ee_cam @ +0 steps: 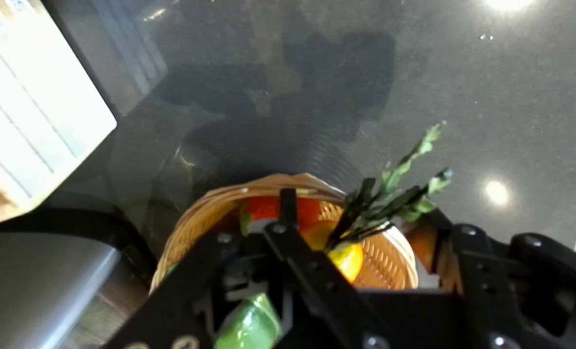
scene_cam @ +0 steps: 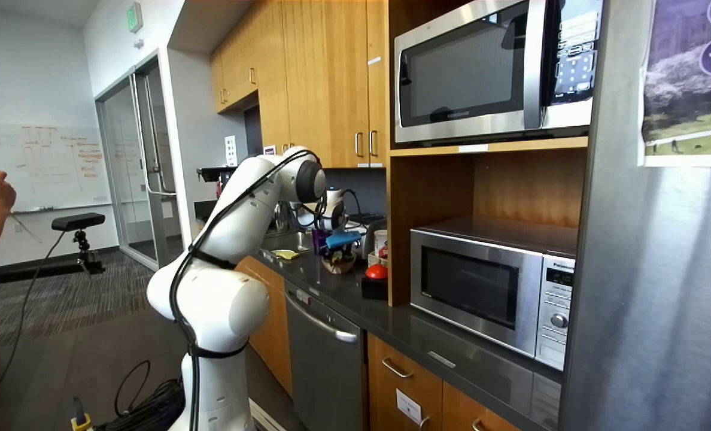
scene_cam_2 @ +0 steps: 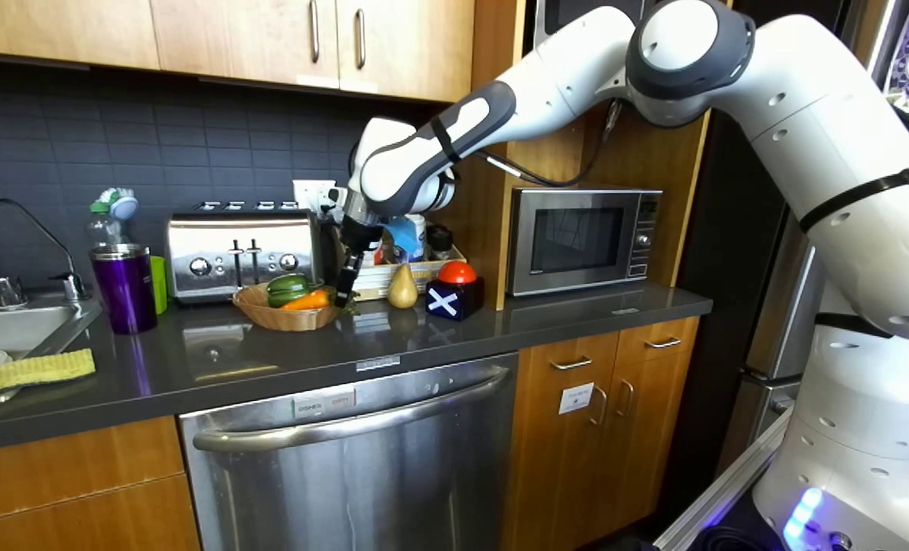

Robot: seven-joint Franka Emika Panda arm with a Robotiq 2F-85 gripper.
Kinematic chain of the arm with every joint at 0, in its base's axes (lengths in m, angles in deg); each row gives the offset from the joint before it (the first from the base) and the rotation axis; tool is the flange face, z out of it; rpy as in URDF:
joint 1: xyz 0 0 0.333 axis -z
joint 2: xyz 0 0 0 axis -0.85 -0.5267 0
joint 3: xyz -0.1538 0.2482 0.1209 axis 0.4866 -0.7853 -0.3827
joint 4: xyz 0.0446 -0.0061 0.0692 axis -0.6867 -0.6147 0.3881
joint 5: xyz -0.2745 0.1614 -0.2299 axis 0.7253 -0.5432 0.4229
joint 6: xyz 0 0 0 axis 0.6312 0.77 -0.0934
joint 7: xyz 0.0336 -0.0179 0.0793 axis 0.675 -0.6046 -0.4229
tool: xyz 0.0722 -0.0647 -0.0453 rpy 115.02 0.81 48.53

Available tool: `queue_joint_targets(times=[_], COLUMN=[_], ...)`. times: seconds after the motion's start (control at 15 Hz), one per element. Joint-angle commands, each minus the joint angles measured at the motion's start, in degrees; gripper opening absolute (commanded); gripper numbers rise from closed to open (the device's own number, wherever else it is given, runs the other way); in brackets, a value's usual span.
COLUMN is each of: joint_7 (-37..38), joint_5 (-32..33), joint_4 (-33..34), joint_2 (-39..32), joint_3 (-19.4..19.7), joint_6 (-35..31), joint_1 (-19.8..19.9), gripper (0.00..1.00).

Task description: Remove the carrot out if the bowl

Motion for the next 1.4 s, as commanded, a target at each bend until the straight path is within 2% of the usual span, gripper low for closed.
queue_joint_targets(times=[0.0, 0.27, 0.87, 1.33], joint_7=[1.35, 1.91, 4.93, 9.14], joint_5=[1.98, 3.04, 6.46, 10.66], joint_4=[1.42, 0.73, -1.51, -7.37], joint_2=[-0.4, 0.79, 4.6, 12.37], joint_3=[0.19, 0.27, 0.41, 2.0], joint_6=[-0.45, -0.85, -2.28, -3.87], joint_1=[-0.07, -0.58, -2.61, -2.5], gripper=[0.27, 0.0, 0.02, 0.02])
